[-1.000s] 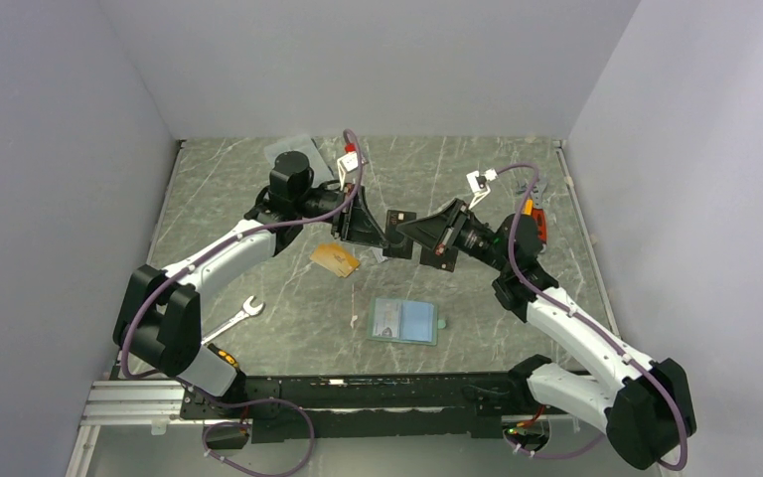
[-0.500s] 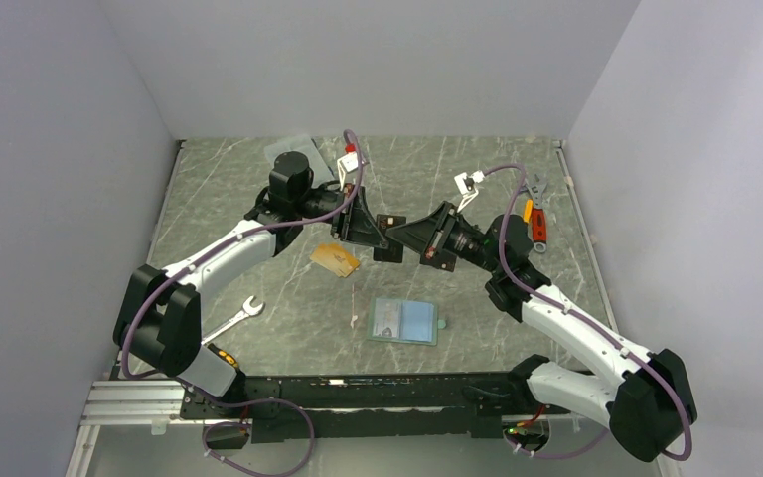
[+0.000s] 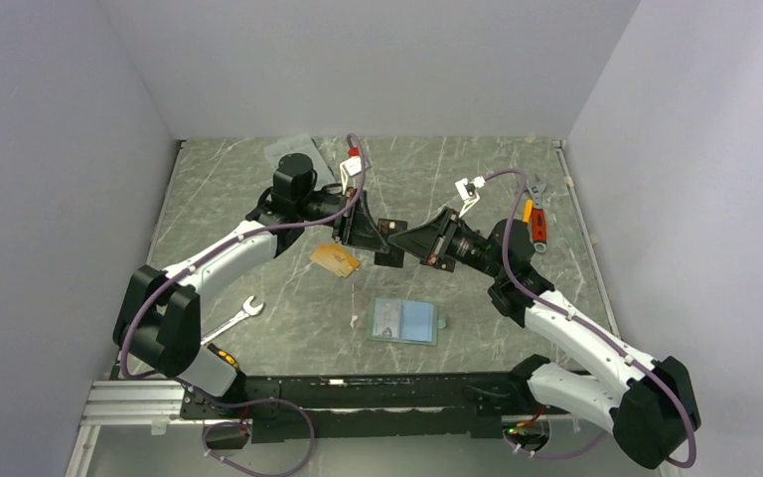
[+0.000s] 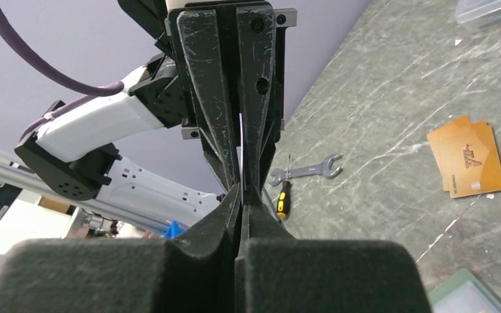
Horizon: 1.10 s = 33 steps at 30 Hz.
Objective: Put the credit cards into the card holder
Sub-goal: Pick up the credit card from the center of the board, then insert the credit card into the card holder.
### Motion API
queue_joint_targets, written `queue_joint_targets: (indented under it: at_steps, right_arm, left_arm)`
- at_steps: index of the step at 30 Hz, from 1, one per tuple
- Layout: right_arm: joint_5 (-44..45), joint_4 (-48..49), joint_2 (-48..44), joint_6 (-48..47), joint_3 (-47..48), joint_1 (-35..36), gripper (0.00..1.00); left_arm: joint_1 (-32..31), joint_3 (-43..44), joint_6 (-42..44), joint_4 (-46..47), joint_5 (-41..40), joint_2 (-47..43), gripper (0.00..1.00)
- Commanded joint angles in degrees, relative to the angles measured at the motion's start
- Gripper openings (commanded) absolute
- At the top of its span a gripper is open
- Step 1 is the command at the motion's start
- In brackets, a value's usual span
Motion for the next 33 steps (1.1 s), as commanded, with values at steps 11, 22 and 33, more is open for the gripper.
queue_joint_targets:
  at_steps: [11,22,33]
  right_arm:
    - [0.77,-24.5,-3.57,-8.74,2.37,-11.19,0.0]
    - [4.59,-41.54,-3.39,-11.03,-9.92,-7.9,0.0]
    - [3.99,-45.72,-5.71,-11.02,-17.24,-8.14,0.0]
  left_arm:
    - [0.01,6.0,26.86,-27.13,-9.14,-0.61,0.52]
    - [-12.14,6.43,64.84,-48.51,-43.85,7.93,0.52]
    - [-20.01,2.14,72.73,-44.92,-56.75,13.28,0.43]
